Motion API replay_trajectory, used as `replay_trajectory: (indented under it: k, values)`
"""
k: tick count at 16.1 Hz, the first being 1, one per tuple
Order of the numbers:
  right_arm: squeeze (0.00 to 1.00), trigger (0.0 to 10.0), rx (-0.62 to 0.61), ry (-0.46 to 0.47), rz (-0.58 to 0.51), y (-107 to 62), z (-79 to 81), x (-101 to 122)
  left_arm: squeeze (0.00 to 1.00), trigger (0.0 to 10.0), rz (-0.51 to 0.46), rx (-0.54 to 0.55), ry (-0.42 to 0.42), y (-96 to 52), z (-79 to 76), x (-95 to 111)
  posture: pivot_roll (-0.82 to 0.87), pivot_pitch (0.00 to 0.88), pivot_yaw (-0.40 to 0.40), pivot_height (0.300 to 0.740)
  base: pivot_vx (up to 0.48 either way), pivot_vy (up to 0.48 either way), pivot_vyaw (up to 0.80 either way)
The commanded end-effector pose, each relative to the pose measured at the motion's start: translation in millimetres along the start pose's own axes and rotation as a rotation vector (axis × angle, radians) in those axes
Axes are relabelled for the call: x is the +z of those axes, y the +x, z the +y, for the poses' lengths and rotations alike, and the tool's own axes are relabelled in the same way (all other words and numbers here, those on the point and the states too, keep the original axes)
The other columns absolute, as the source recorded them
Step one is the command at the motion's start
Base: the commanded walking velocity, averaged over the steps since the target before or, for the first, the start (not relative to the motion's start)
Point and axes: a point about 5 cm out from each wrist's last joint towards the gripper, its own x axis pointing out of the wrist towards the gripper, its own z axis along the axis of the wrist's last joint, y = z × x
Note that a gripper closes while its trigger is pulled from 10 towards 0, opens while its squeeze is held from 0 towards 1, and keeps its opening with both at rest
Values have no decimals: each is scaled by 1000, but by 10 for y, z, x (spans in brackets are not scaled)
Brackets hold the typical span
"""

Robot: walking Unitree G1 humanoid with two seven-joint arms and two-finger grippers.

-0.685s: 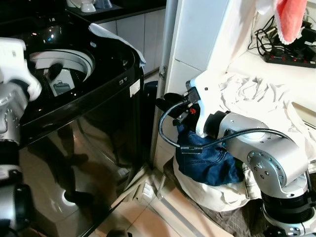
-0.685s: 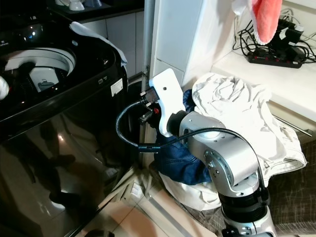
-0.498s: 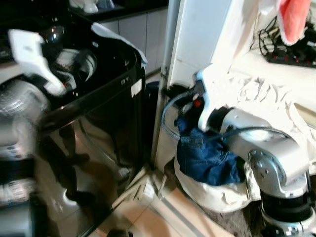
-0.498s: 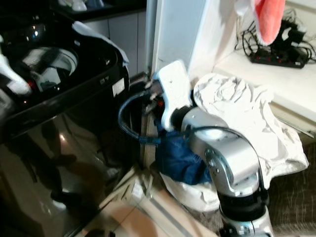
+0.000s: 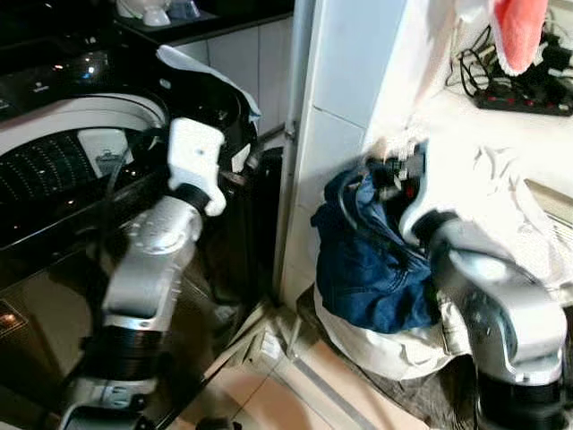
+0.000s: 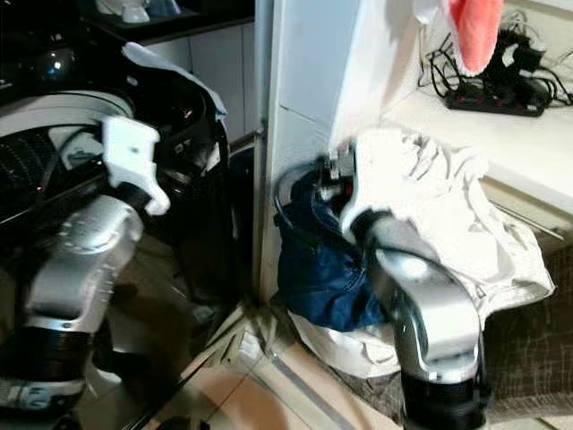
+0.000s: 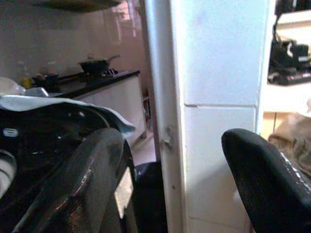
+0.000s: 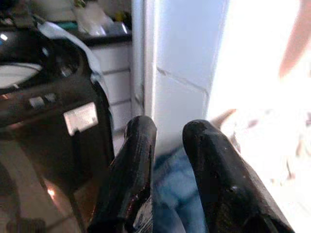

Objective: Clothes washing

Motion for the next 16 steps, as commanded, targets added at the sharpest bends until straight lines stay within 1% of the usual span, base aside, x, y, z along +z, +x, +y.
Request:
replay_trajectory:
  k: [1, 2, 5, 8, 10, 11, 12, 13, 14, 15, 16]
  values:
    - [0, 10000, -50, 4, -27, -34, -61, 25, 0, 10000, -24, 10, 13, 54, -49, 69, -20, 0, 7, 740, 0, 259, 0]
    - [0, 10000, -79, 18, -31, -75, -92, 14, 0, 10000, -25, 13, -1, 70, -72, 72, -27, 0, 15, 740, 0, 349, -569]
    - [0, 10000, -97, 31, -39, -110, -113, 6, 0, 10000, -27, 17, -9, 86, -84, 60, -37, 0, 29, 740, 0, 356, -731]
    - [0, 10000, -103, 33, -41, -121, -119, 2, 0, 10000, -25, 12, 2, 93, -88, 55, -38, 0, 31, 740, 0, 365, -715]
    - [0, 10000, -82, 19, -50, -118, -103, 26, 0, 10000, -7, 20, -8, 70, -91, 12, -41, 0, 32, 740, 0, 324, 0]
    - [0, 10000, -70, 15, -53, -111, -89, 43, 0, 10000, 15, 18, 48, 55, -98, -13, -39, 0, 27, 740, 0, -356, 0]
    - [0, 10000, -66, 17, -54, -109, -88, 46, 0, 10000, 21, 8, 83, 50, -104, -17, -38, 0, 27, 740, 0, -480, 0]
    - [0, 10000, -61, 13, -54, -107, -88, 48, 0, 10000, 14, -6, 57, 35, -123, -20, -36, 0, 21, 740, 0, -480, 0]
    - [0, 10000, -56, 11, -53, -104, -88, 51, 0, 10000, 20, 8, 12, 24, -123, -42, -36, 0, 21, 740, 0, -480, 0]
    - [0, 10000, -52, 7, -52, -102, -88, 52, 0, 10000, 11, 28, -41, 11, -116, -50, -34, 0, 18, 740, 0, 0, 0]
    - [0, 10000, -49, 4, -51, -100, -88, 54, 0, 10000, 20, 37, -33, 7, -113, -55, -34, 0, 18, 740, 0, 0, 0]
